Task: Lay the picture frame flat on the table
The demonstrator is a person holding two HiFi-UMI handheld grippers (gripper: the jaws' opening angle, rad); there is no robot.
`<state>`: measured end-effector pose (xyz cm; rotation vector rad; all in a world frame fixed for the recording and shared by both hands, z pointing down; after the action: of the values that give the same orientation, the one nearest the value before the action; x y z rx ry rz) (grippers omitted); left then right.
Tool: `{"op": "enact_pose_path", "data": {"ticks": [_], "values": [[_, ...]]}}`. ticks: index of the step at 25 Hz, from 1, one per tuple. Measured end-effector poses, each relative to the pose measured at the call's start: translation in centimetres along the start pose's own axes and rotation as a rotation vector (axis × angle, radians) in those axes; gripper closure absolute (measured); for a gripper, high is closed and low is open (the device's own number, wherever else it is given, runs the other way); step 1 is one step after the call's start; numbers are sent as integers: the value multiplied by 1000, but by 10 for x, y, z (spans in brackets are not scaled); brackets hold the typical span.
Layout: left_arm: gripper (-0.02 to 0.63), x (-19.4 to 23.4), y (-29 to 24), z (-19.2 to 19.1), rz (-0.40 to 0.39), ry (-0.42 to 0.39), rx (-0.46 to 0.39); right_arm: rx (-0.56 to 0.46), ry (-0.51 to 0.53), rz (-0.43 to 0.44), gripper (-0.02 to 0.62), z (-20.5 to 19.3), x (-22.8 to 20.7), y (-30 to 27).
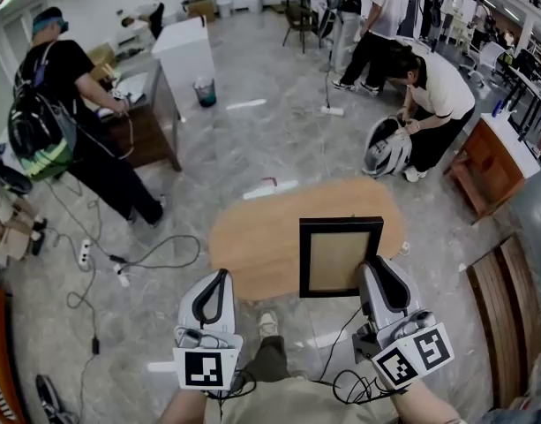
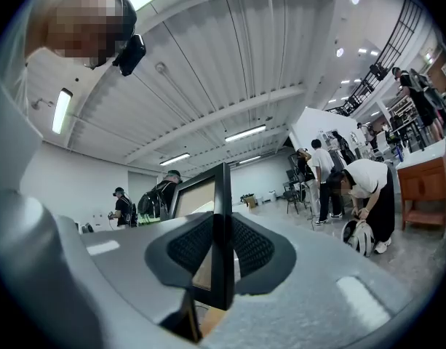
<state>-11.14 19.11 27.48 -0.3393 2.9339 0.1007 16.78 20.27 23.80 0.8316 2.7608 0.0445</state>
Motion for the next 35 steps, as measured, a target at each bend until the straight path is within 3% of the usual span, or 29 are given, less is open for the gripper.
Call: {"op": "enact_pose_path", "data": {"ticks": [13,20,35], "values": [[586,74,-125,-22,-60,24,26,43,6,-46,515,-1,-31,-141],[586,99,-170,-33,-84,-8,32,45,1,-58,515,-3,-46,-193],[586,85,-216,-49,-17,-13,101,129,-45,-24,515,-18,-108,-227]]}}
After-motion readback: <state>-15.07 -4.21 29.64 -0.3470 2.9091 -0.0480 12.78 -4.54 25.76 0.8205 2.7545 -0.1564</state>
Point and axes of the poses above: the fingertips, and each gripper's own axes: y backward along the fingers, x to its left, z out of its top, the point moved 7 cm from there along y, backward along the fingers, and after that the axes turned 9 degrees about z, right-handed, at the moved point
